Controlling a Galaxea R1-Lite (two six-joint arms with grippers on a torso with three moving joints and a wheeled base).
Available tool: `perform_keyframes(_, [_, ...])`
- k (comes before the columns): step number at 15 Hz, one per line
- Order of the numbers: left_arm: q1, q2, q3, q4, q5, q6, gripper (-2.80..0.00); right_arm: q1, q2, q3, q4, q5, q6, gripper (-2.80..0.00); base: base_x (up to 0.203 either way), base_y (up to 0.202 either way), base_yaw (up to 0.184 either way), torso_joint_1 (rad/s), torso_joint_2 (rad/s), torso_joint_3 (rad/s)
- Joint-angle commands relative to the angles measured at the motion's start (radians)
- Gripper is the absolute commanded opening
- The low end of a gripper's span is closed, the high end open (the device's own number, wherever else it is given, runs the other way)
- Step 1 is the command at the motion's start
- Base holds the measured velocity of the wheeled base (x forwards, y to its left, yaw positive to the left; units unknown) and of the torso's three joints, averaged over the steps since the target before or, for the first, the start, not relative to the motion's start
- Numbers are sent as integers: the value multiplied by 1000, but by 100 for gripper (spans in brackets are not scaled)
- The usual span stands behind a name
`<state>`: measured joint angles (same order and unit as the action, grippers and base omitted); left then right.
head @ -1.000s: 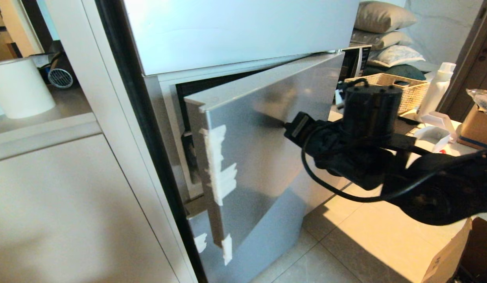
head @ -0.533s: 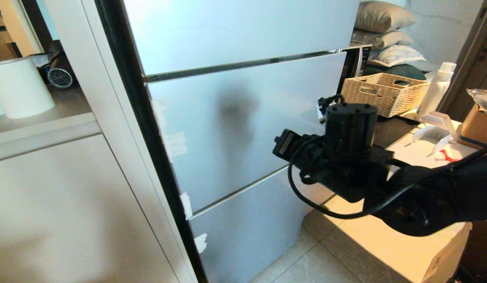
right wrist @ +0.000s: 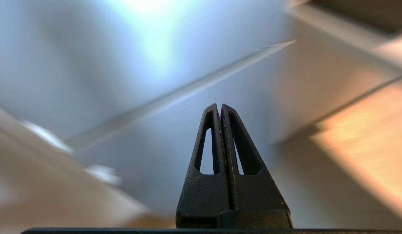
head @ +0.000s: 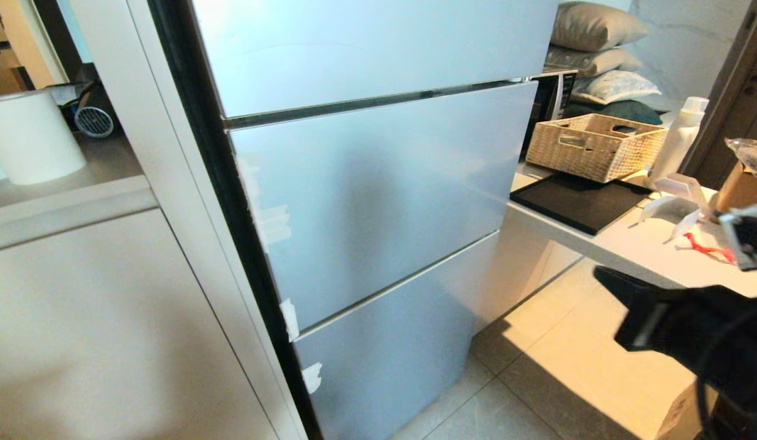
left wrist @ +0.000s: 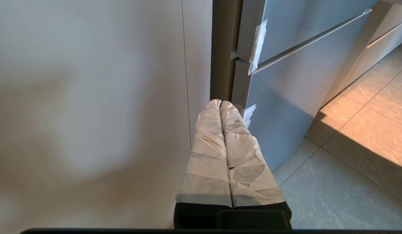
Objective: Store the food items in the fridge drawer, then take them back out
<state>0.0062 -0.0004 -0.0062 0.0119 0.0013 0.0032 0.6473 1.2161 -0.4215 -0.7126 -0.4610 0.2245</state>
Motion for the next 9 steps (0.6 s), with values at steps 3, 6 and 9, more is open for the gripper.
perform_keyframes(3, [0, 0, 0, 0, 0, 0, -280, -440, -604, 251, 201, 276, -186, -280, 0, 0, 0, 0, 0, 0])
perform_keyframes(6, [0, 0, 0, 0, 0, 0, -280, -559, -919, 346, 508, 430, -247, -280, 0, 0, 0, 0, 0, 0])
perform_keyframes(9, [0, 0, 0, 0, 0, 0, -280, -634, -1127, 396, 665, 482, -280, -280, 0, 0, 0, 0, 0, 0])
